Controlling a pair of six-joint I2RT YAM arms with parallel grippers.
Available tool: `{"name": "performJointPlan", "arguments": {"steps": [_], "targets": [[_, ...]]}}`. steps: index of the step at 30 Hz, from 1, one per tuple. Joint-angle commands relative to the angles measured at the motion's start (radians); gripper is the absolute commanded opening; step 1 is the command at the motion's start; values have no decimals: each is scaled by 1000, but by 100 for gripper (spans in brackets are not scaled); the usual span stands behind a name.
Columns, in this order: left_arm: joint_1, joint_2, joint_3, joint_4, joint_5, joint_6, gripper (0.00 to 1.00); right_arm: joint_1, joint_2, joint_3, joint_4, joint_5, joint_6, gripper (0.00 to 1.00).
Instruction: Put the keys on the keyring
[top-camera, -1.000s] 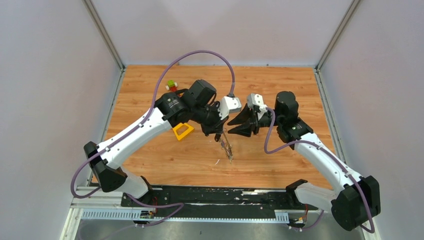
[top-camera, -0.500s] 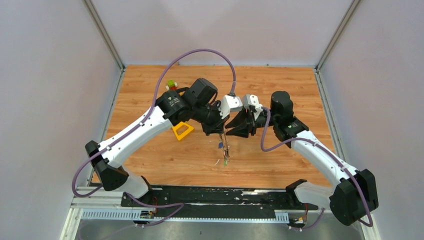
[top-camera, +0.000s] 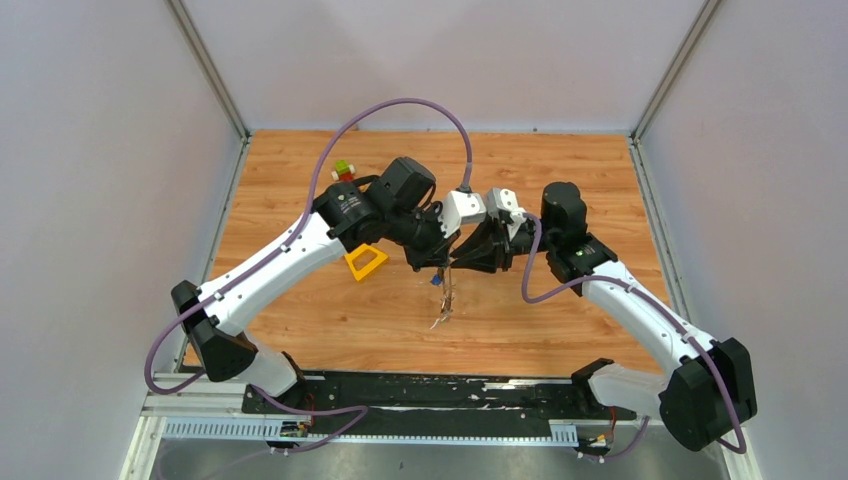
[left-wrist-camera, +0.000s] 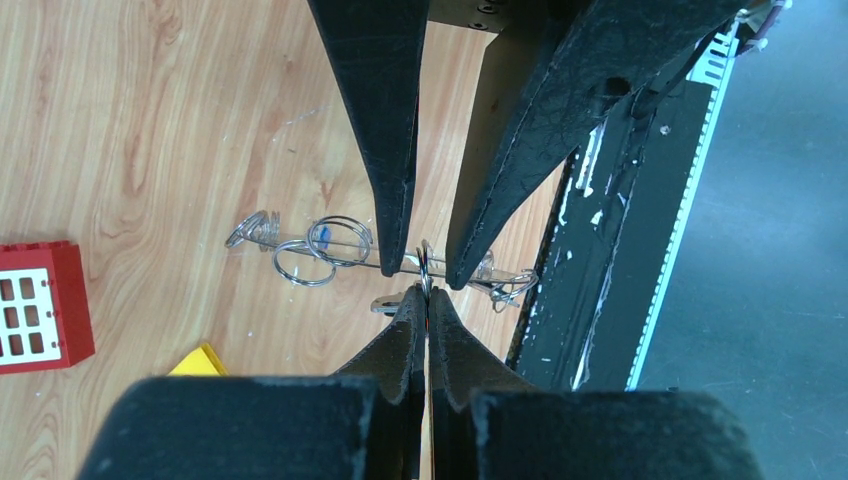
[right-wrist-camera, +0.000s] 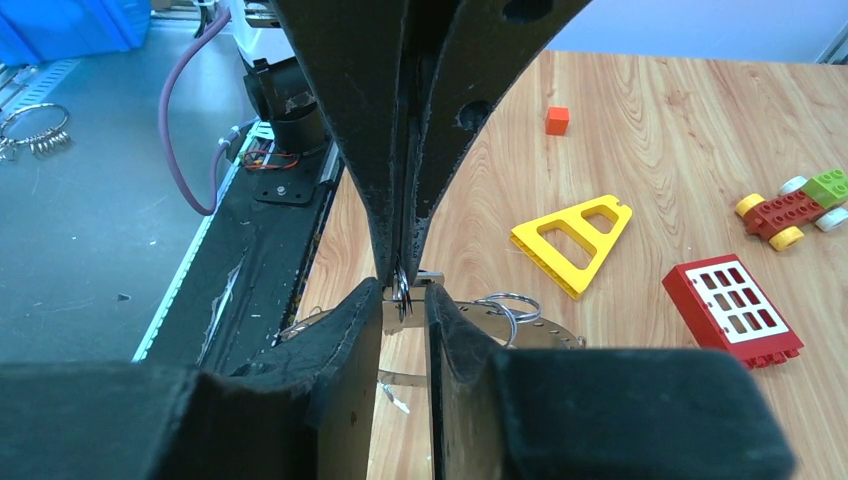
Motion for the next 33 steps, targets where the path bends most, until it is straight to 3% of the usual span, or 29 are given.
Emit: {"name": "performJointPlan", "arguments": {"steps": [1,4,13,19,26,33], "targets": [[-6,-32,6,48,26,-20,0,5,-14,32,45,-28,11,22],[-7,-31,6,49,26,-21,0,5,-16,32,45,-28,11,20],[-6,-32,-7,57,31,-21,0,5,-25,29,50,-20,6,0],[-6,-58,-52,96,32,-3,0,4,-48,30,39,-9,-7,0],[7,-201,-200,277,38,56,27,-2,-61,21,85,-22,38,0],[64,-384,-405,515,146,126,43,-15,-73,-1,208,-40,161,0]]}}
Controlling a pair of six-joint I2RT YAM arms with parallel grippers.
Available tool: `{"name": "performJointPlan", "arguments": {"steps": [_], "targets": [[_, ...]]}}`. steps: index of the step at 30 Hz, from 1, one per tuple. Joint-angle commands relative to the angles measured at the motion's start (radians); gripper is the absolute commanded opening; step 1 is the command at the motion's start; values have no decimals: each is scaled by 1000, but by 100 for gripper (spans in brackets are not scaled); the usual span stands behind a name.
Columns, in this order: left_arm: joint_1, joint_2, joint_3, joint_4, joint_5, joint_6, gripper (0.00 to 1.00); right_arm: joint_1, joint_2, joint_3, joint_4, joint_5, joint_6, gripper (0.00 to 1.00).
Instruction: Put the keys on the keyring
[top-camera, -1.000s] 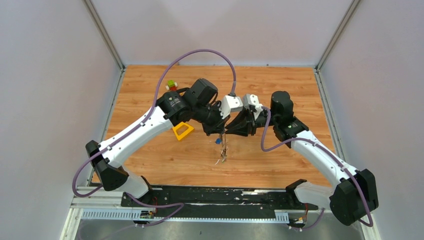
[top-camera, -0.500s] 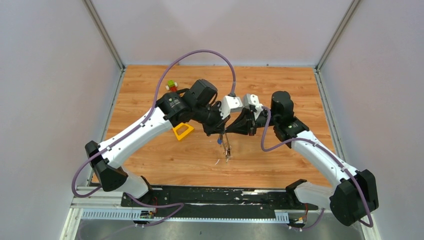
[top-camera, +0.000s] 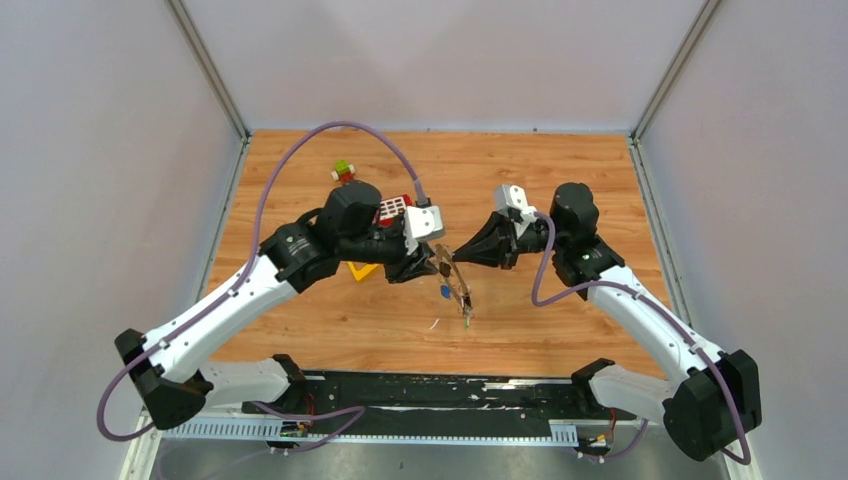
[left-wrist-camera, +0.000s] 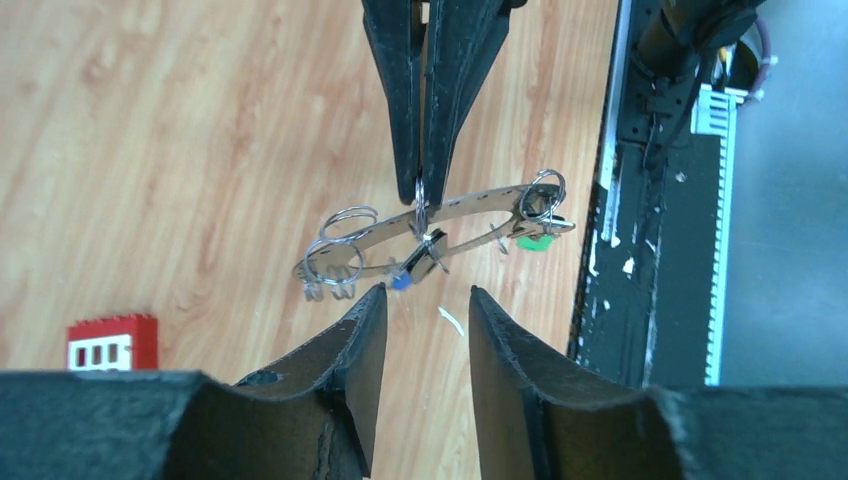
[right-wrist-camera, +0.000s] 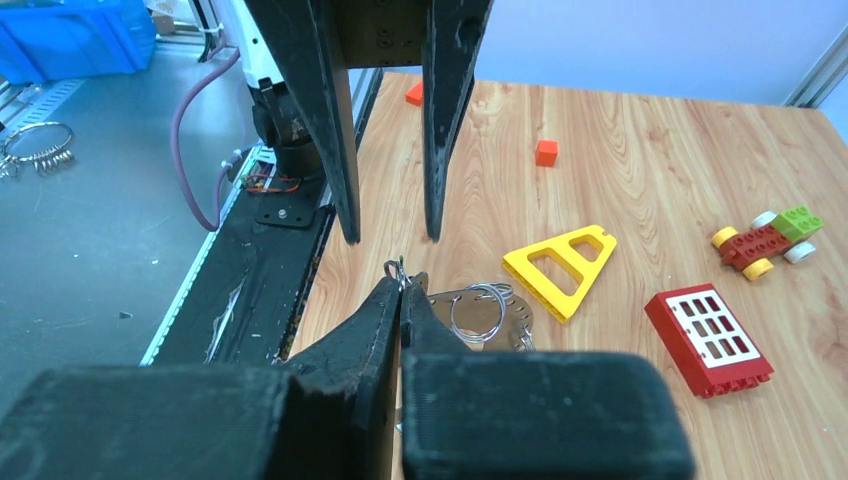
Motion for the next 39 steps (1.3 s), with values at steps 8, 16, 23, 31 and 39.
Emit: {"name": "performJointPlan", "arguments": {"steps": [8,16,23,31,39], "targets": [[24,-173,-168,346,154,165,47,-9,-20,-19,257,-53,208,0],[24,-124,-180,416,199,179,44,-9,-15,-24,290,-69,237,0],[24,-114,-192,422,197,182,39,-11,-16,-26,289,-72,232,0],[24,-149,-239,403,174,202,33,-15,-15,-22,270,-68,216,0],[24,-146,-250,395,184,207,23,-20,-15,-21,253,-60,200,0]]}}
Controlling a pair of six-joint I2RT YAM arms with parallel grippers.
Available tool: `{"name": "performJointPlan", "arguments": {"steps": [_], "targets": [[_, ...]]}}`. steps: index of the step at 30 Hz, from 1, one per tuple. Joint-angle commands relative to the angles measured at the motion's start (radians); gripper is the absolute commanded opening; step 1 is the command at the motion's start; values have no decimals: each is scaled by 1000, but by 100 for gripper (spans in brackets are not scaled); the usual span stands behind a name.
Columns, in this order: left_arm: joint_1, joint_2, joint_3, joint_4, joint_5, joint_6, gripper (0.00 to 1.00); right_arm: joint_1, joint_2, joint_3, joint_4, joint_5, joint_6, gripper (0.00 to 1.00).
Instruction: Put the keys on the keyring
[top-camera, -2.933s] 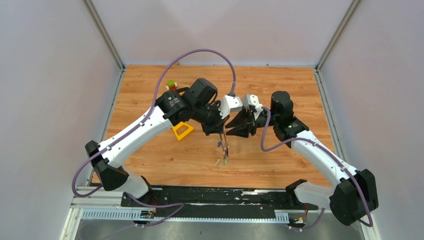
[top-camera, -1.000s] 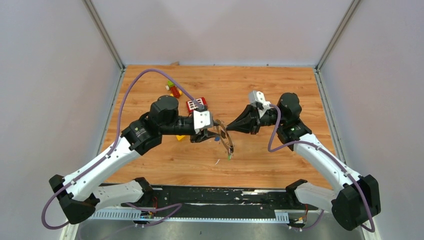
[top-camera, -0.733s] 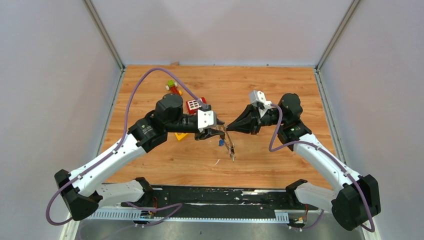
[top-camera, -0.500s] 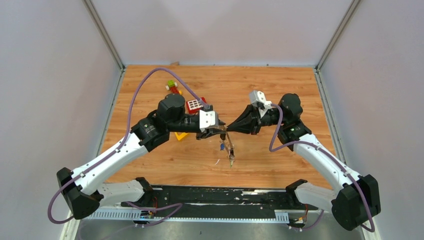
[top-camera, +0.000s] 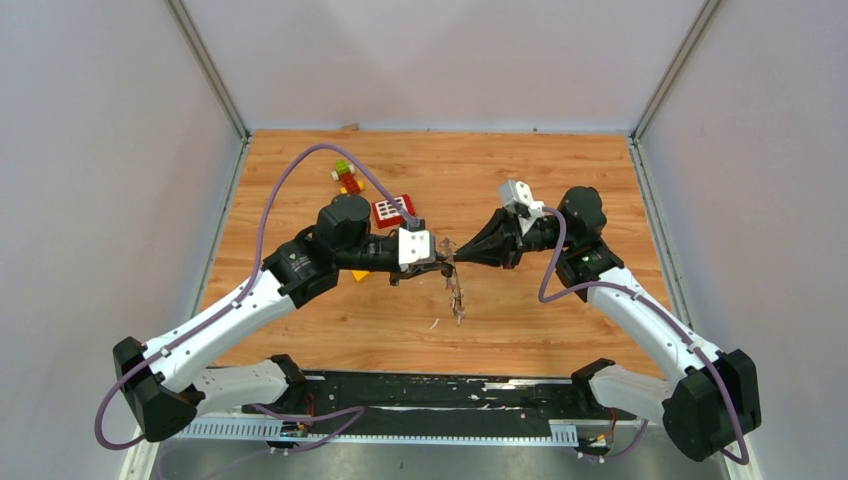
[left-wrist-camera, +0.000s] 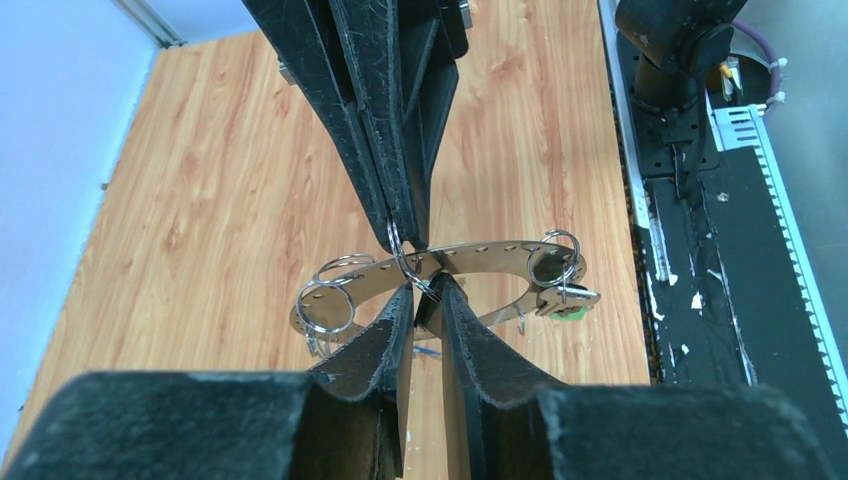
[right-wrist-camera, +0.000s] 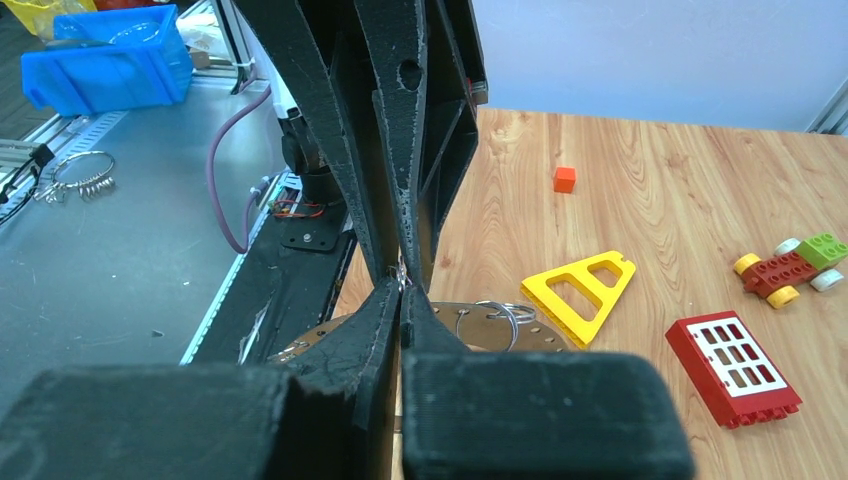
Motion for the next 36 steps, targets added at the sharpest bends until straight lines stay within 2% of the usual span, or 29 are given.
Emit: {"name": "performJointPlan", "arguments": {"steps": [1,10,19,22,31,36], "targets": [[0,-16,-7,20,13,21,22,-6,-10,11,25,-8,-15,0],[0,13,-8,29,25,10,11,-8,-15,10,21,-8,-20,0],[0,57,19,42,55,-18,10,-8,-12,10,12,2,-31,0],[0,72,41,33,59,-21,13,-8,-16,10,-5,4,-45,0],[0,24,51,-4,-11,23,31,-8,-24,17,-56,12,-97,0],[0,21,77,-21,-16,34,35,-7,-21,19,-56,13,-97,0]]}}
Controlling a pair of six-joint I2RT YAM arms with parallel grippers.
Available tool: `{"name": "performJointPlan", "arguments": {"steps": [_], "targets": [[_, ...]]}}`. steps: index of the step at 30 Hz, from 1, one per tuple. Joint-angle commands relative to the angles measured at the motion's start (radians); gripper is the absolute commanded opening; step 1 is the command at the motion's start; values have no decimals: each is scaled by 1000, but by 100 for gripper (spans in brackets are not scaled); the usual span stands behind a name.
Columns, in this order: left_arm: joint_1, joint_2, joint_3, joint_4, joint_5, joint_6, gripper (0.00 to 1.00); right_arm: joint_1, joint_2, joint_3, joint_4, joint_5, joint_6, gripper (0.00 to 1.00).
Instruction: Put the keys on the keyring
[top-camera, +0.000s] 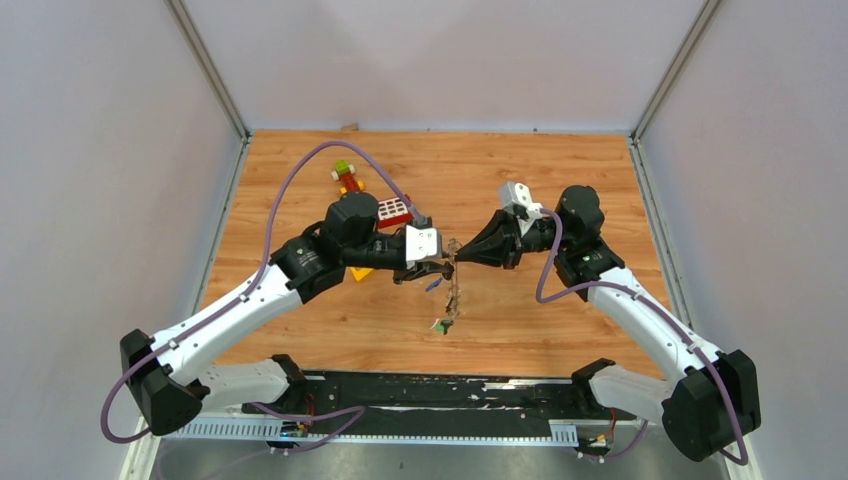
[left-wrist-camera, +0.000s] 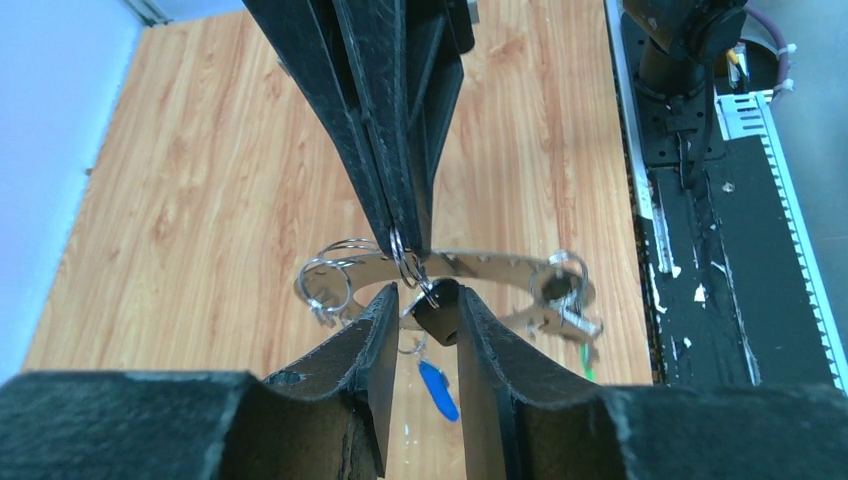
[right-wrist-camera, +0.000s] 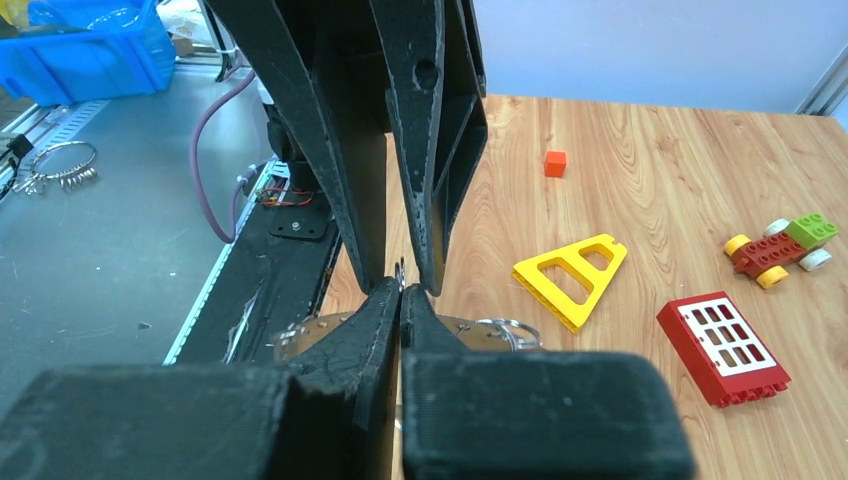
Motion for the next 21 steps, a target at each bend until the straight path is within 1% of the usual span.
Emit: {"name": "performJointPlan", "arguments": {"steps": [1,8,14,17,21], "targets": [[0,-22,71,-6,-8,24,36,1,-20,19,15,0,-25,0],[0,3,82,19,39,-17,35,2,-23,21,5,2,-33,0],[0,12,79,20,25,-15,34,2,-26,21,2,0,-35,0],[1,21,79,25,28,-17,32,2,-26,21,1,1,-36,0],[0,29,78,28,32,-20,27,2,-23,22,-1,0,-36,0]]}}
